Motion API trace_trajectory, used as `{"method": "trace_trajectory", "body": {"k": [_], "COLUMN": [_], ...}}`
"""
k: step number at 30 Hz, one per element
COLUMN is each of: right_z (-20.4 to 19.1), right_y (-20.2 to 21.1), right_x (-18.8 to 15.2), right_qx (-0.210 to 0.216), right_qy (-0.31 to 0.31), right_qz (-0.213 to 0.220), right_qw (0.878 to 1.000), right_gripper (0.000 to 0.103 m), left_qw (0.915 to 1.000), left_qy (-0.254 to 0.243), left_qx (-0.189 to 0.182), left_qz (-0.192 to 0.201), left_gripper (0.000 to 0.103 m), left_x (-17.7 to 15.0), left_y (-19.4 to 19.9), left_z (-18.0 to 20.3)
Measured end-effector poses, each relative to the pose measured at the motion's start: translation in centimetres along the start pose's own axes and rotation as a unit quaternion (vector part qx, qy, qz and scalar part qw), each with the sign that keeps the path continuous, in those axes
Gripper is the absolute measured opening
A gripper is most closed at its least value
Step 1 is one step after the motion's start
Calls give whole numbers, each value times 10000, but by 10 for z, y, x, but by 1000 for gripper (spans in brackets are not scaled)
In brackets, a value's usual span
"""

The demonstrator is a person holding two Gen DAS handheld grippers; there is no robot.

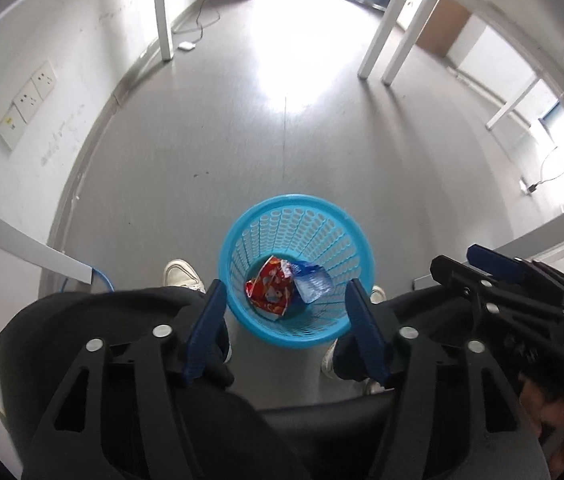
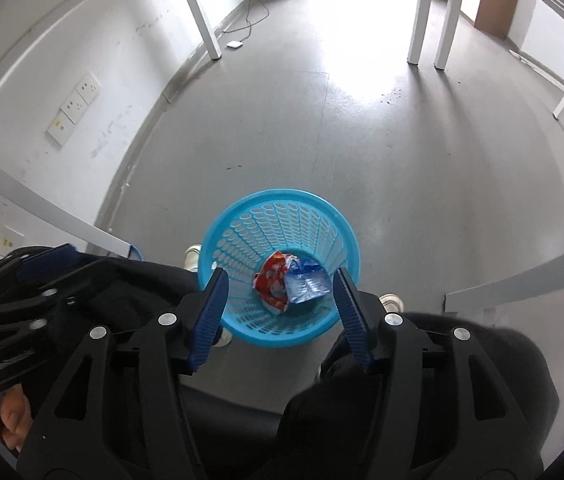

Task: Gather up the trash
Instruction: 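Raise both tools back up toward the table and the remaining trash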

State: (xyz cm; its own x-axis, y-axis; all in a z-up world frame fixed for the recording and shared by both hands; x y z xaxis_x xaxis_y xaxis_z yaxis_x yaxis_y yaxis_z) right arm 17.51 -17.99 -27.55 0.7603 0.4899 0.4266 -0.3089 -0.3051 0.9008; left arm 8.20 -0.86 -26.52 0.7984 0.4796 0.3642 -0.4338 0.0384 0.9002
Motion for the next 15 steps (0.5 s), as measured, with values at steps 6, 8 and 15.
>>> {"method": "trace_trajectory", "body": {"k": [6, 8, 15], "right_z": [-13, -18, -29], "right_y": [52, 72, 142], "right_x": [-19, -27, -38], "right_qx": [246, 210, 228], "right_qy": [168, 305, 407], "right_qz": [399, 565, 1337], "right_qw": [9988, 9977, 9899], "right_gripper": [66, 67, 68], "left_qw": [9973, 9955, 9842], "left_qy": [-251, -373, -590], "left_qx": [175, 119, -251], "left_qz": [661, 860, 1652], "left_gripper": [68, 72, 87], "left_x": [-18, -23, -40], "left_y": [47, 63, 114], "left_z": [1, 5, 0]}}
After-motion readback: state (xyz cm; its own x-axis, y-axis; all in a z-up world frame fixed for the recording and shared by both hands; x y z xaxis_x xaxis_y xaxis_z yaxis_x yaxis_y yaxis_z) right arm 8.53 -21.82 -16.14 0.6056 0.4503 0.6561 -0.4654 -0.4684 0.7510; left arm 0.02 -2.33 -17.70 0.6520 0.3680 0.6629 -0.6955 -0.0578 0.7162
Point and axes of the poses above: each gripper's, at about its wrist camera, not at the fingertips, and y roughly against the way its jaws point, z to its right, x to its top, the point moved 1 cm from there along -y, roughly the way its jaws point, and after that the axes turned 7 degrees about y, right-handed, at the moved point
